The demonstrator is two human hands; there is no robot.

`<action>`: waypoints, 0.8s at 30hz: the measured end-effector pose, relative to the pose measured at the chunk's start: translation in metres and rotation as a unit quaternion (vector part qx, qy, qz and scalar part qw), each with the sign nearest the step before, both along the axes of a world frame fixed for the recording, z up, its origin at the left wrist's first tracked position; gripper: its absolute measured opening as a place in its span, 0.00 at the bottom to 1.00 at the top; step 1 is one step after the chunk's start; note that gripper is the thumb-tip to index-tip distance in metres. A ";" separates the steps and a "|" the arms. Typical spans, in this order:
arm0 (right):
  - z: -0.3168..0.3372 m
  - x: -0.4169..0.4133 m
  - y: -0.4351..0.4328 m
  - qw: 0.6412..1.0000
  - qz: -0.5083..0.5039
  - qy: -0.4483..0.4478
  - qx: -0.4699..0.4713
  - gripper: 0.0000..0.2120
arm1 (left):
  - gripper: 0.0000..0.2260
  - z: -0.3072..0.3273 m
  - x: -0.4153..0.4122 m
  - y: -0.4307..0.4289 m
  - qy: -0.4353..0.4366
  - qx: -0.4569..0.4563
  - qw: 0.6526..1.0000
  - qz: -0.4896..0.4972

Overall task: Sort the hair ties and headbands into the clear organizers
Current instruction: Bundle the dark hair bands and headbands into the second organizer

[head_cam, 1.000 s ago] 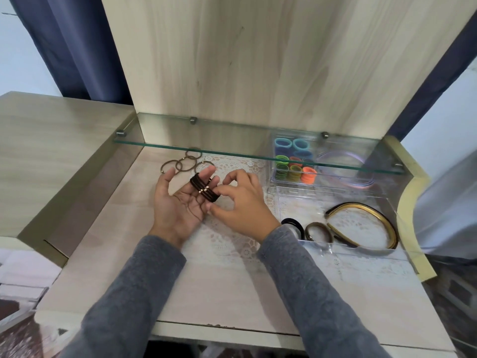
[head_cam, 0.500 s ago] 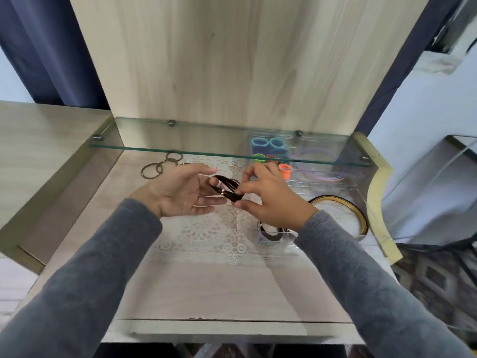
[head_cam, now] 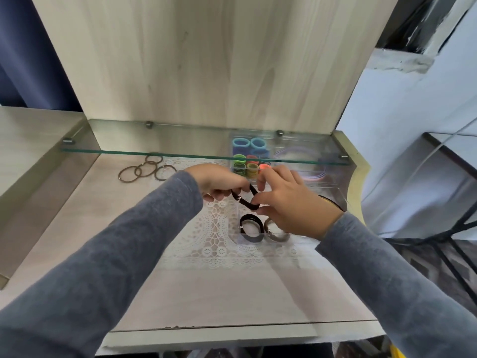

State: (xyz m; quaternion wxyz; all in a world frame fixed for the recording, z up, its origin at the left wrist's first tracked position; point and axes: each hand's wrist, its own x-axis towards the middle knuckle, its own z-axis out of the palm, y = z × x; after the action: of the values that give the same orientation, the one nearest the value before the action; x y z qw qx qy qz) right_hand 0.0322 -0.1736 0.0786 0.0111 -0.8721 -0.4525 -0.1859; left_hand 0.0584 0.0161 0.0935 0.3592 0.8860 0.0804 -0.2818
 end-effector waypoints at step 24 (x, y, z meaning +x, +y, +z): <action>-0.043 0.036 -0.007 0.999 -0.035 0.005 -0.027 0.11 | 0.08 -0.042 0.003 -0.029 -0.250 0.218 0.937 0.111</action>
State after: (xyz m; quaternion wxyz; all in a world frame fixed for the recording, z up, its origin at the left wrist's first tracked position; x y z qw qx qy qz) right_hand 0.0681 -0.1802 0.0354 -0.0163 -0.8882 -0.4267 -0.1698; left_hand 0.0613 -0.0132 0.0511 0.1950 0.9699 0.1449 0.0147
